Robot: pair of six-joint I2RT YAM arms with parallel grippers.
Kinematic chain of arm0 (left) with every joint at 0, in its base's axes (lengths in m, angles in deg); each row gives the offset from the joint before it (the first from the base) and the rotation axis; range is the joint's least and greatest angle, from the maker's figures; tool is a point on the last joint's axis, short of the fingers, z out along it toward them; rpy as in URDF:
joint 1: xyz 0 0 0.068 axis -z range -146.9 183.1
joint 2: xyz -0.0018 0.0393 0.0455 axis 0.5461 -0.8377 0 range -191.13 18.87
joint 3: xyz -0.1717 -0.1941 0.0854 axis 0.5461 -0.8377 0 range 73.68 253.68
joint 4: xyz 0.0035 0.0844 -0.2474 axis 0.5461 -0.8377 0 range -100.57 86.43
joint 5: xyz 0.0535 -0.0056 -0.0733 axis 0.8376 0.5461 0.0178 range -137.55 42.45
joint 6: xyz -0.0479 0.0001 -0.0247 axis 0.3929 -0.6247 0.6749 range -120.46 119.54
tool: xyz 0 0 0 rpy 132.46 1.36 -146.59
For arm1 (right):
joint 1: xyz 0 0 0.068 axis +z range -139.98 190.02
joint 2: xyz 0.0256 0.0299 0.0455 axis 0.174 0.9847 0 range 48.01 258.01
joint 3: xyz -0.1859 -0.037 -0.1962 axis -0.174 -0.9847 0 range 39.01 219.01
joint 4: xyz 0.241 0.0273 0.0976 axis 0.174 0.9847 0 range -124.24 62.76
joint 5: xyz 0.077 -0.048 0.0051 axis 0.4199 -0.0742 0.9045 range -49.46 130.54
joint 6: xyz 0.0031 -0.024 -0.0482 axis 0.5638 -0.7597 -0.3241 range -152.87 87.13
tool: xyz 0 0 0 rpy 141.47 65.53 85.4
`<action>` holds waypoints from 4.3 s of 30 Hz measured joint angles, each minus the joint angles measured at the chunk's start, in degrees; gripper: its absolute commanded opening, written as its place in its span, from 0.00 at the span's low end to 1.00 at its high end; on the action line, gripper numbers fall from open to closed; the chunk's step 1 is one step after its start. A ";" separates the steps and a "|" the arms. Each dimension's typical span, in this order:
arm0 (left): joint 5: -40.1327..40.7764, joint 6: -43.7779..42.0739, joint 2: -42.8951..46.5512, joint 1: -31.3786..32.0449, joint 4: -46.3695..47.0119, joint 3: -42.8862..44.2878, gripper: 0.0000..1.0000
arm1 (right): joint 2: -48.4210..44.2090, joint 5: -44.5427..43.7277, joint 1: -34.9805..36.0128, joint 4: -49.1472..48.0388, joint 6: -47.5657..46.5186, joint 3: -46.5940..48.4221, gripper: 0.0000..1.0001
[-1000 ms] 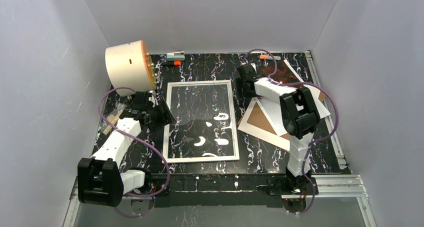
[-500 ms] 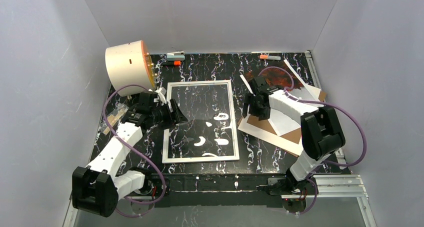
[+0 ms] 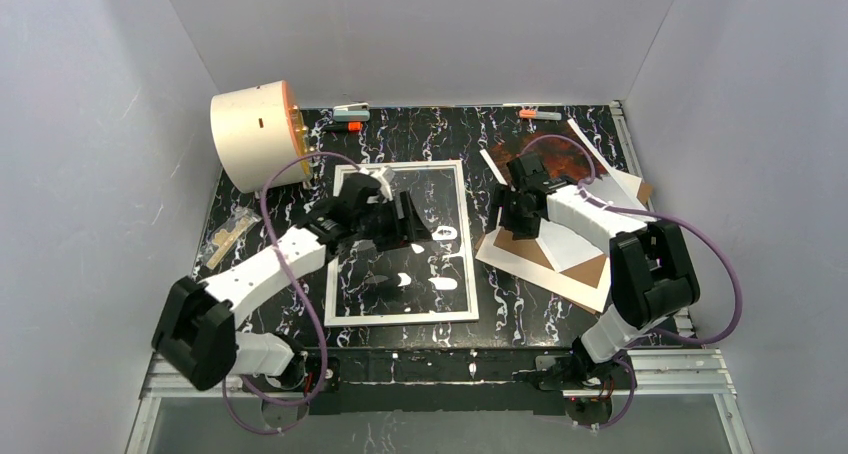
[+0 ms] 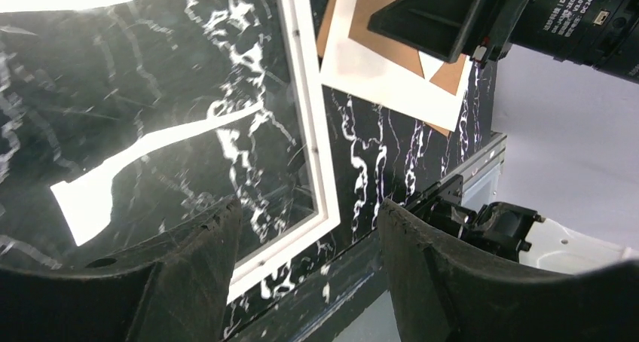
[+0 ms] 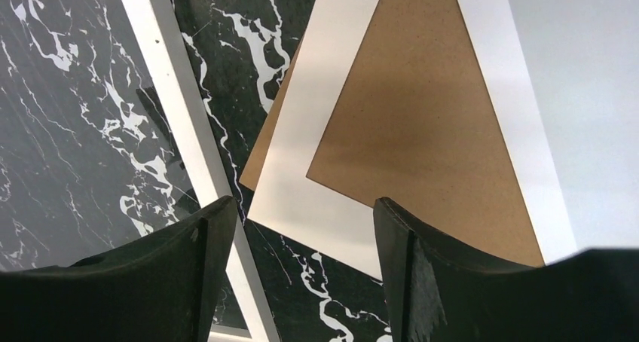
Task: Put the photo into the frame
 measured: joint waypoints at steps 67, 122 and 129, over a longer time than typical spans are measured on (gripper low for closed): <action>13.20 11.50 -40.30 19.15 20.57 17.79 0.65 | 6.60 26.86 -10.05 -4.83 3.06 -5.90 0.50; 0.37 26.56 -39.91 18.27 29.38 10.45 0.58 | 7.43 37.55 -12.00 -15.26 13.35 -12.33 0.50; 4.98 24.13 -37.94 18.62 23.26 11.28 0.59 | 3.52 31.69 -11.47 -9.46 9.68 -7.96 0.52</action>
